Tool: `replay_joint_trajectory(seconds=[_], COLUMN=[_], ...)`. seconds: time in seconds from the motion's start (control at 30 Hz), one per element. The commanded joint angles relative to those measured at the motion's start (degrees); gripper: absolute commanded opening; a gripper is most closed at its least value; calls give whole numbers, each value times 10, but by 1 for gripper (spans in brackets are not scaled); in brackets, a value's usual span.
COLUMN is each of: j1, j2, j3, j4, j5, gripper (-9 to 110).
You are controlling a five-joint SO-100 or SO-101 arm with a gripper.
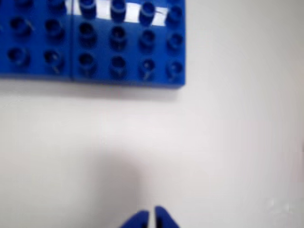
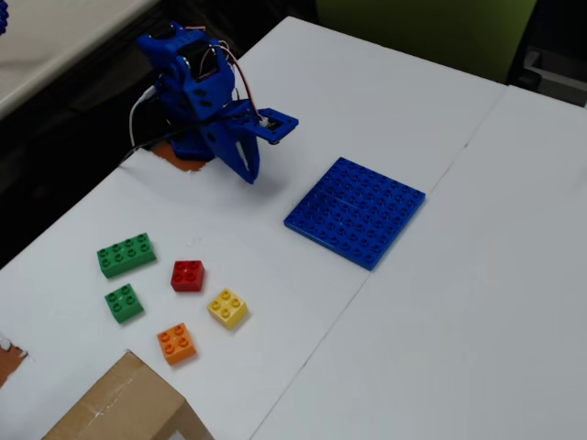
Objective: Pick up the 2x2 green block and go up the 8x8 blue block.
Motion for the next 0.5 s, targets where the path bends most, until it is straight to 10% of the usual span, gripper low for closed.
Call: replay_joint_trajectory(seconds=[0.0, 0.47], j1=[47, 138], j2=[-4, -505], j3=[-72, -532], j4=[61, 191], j5=[-26, -11], gripper=[0, 1])
